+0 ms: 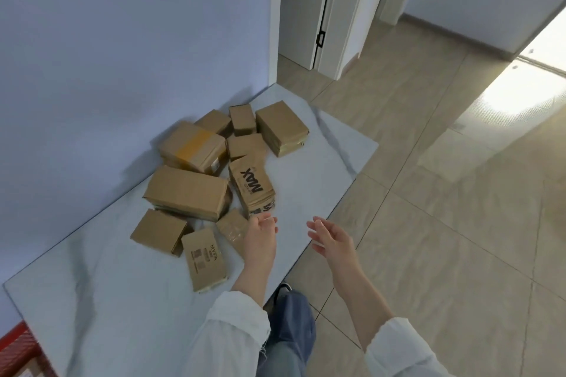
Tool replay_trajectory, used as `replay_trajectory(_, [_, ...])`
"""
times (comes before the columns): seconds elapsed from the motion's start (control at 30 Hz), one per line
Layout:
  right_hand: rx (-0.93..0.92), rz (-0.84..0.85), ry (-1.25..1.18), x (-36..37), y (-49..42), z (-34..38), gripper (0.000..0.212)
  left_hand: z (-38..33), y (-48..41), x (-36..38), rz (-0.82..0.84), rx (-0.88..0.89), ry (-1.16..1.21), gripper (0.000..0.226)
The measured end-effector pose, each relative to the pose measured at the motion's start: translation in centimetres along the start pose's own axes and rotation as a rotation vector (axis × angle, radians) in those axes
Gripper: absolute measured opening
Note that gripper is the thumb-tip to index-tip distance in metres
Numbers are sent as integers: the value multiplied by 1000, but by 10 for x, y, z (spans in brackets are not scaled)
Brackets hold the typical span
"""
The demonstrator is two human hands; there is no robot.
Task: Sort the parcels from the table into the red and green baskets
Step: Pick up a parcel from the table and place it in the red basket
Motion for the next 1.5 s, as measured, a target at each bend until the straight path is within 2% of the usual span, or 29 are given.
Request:
replay_trajectory(0.07, [19,23,33,0,-41,14,20,-12,-37,16,-41,1,-34,16])
replay_trajectory(0.3, [99,147,205,21,-168,46,17,-43,-141,40,-193,-85,-125,43])
replay_trajectory(0.47, [149,266,319,41,-225,59,19,-43,-187,36,-325,-131,-262,40])
replay_trajectory(0.73, [216,531,593,78,-316,42,46,-2,-228,21,-614,-323,-116,63])
replay_trajectory(0.93, [241,692,713,100,-352,17,60,34,-242,32,-683,-349,53,63])
replay_trajectory(1.03, [223,753,769,121,-366,-8,73,48,-256,27,-719,-351,63,59])
replay_trajectory(1.13, [239,756,770,142,-375,-35,80,65,-269,27,-711,-327,78,53])
replay_trajectory(1.3, [171,623,797,148,-380,-62,67,82,-274,33,-696,-346,-9,60])
replay_trajectory(1.4, [128,608,850,135,-378,-51,64,84,-265,38,-673,-360,0,68])
replay_trajectory(1.5, [86,625,821,118,-370,-20,61,63,-249,42,-672,-343,100,54])
Point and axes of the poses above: each hand's wrist, its own y-axis away from the middle knuckle, its own x-axis out of the palm, z = x × y, the point moved 4 cm from there along -y, towards the middle knuckle, and after that the axes turned 7 degrees about y, right-handed, at the moved point
